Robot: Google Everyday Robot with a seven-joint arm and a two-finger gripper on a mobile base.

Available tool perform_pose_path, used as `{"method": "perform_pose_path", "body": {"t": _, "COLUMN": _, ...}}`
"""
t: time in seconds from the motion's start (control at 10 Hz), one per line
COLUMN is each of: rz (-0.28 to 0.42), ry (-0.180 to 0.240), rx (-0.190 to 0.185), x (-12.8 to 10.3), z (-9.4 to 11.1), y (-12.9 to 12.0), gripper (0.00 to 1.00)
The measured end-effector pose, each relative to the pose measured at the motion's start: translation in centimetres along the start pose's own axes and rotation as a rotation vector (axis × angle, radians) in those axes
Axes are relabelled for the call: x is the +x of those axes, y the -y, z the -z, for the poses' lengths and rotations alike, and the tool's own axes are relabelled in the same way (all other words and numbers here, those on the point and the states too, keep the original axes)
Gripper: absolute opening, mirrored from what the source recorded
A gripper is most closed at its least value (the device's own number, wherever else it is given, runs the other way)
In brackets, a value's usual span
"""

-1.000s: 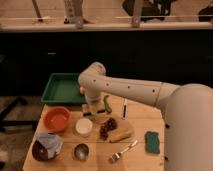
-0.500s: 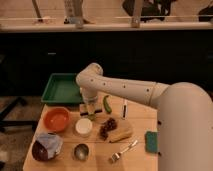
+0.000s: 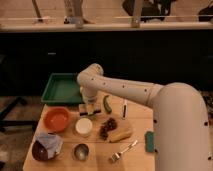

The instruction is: Place eraser in plastic cup

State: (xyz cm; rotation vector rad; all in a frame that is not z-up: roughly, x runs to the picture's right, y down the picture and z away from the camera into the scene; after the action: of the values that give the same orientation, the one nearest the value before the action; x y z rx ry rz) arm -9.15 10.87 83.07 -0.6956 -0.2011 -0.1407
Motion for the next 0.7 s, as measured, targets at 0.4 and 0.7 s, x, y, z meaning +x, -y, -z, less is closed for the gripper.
{"method": "perform_pose_path", "body": {"t": 0.4, "rz": -0.002, "ry": 0.003, "rx": -0.007, "x": 0.03, "z": -0.31, "y": 0.04, "gripper": 0.07}}
{"method": "perform_pose_path", "body": {"t": 0.7, "rz": -0.002, "ry": 0.003, "rx": -0.007, "x": 0.04, "z": -0.31, "y": 0.05, "gripper": 0.37}}
